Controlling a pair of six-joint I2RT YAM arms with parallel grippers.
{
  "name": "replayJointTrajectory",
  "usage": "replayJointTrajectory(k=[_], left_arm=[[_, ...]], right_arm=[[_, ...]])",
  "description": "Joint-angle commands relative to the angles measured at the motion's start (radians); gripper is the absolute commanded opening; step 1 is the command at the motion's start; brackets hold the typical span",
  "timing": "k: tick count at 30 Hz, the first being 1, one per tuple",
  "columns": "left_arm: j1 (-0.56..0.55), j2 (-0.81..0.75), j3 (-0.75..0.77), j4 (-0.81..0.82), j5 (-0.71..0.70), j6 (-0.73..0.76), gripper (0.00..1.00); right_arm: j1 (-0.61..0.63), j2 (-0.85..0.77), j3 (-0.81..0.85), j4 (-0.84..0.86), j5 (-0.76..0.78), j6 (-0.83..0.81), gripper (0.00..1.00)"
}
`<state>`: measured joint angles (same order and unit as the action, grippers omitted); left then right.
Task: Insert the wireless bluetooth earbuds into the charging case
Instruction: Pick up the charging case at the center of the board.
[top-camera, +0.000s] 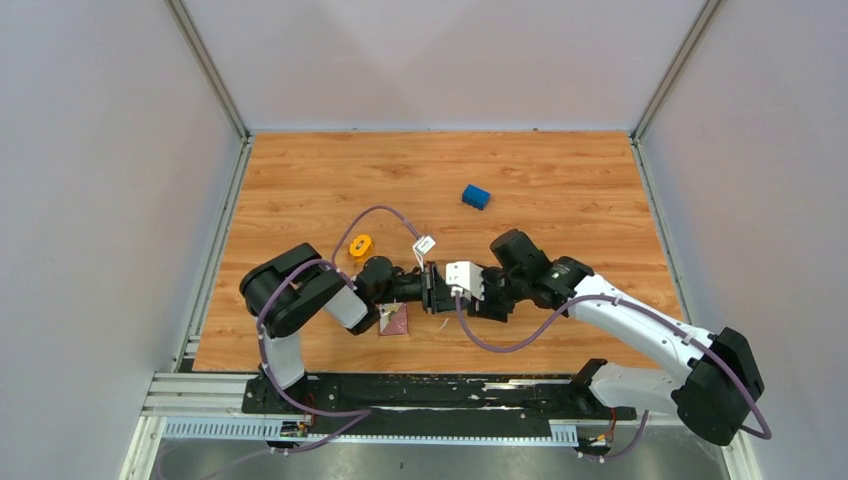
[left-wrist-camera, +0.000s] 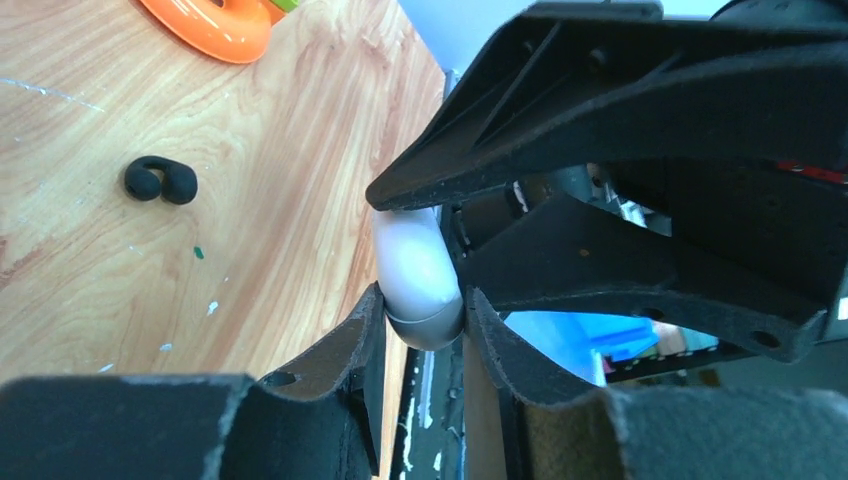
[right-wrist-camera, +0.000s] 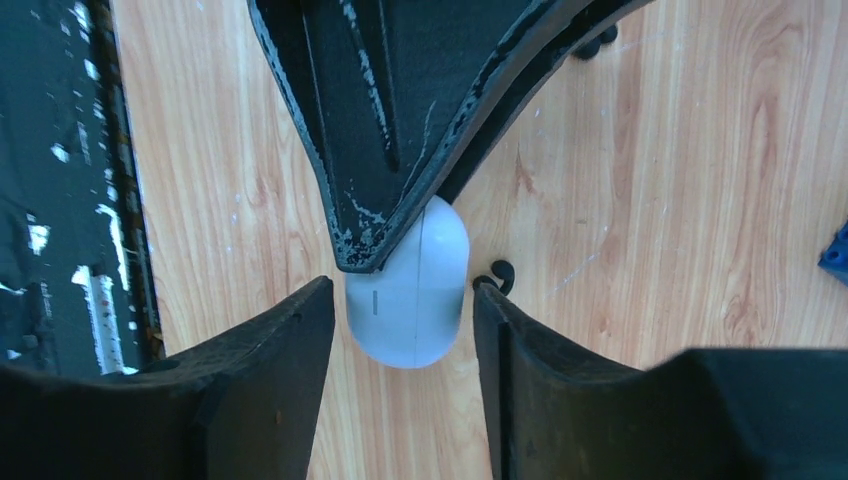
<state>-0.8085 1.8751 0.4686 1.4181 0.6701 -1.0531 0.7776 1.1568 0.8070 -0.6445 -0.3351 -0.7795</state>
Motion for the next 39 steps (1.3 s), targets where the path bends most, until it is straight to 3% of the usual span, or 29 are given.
replayJointTrajectory(k=[1, 6, 8, 11, 19, 27, 39], left_arm=[[-0.001, -0.201, -0.012, -0.173, -0.003, 0.279, 0.02], [-0.029, -0.513, -0.05, -0.588, -0.118, 0.697, 0.0], [-0.042, -0.612, -0.104, -0.567, -0.126, 0.806, 0.0], [-0.053, -0.695, -0.237, -0.382, -0.137, 0.911, 0.03], [-0.064, -0.676, -0.229, -0.394, -0.13, 0.969, 0.04], [-0.07, -0.694, -0.269, -0.301, -0.152, 0.972, 0.04], [-0.084, -0.677, -0.271, -0.263, -0.134, 0.97, 0.05]], right_arm=[[-0.09, -0.046, 0.099, 0.012, -0.18, 0.051, 0.58], [-0.297, -0.001, 0.224, -0.106, -0.577, 0.008, 0.65], [-0.309, 0.038, 0.28, -0.175, -0.644, -0.034, 0.65], [-0.31, 0.088, 0.348, -0.232, -0.732, -0.066, 0.63], [-0.252, 0.204, 0.465, -0.378, -0.74, -0.19, 0.52], [-0.179, 0.195, 0.32, -0.24, -0.632, -0.141, 0.5], [-0.15, 0.289, 0.317, -0.247, -0.612, -0.166, 0.39]])
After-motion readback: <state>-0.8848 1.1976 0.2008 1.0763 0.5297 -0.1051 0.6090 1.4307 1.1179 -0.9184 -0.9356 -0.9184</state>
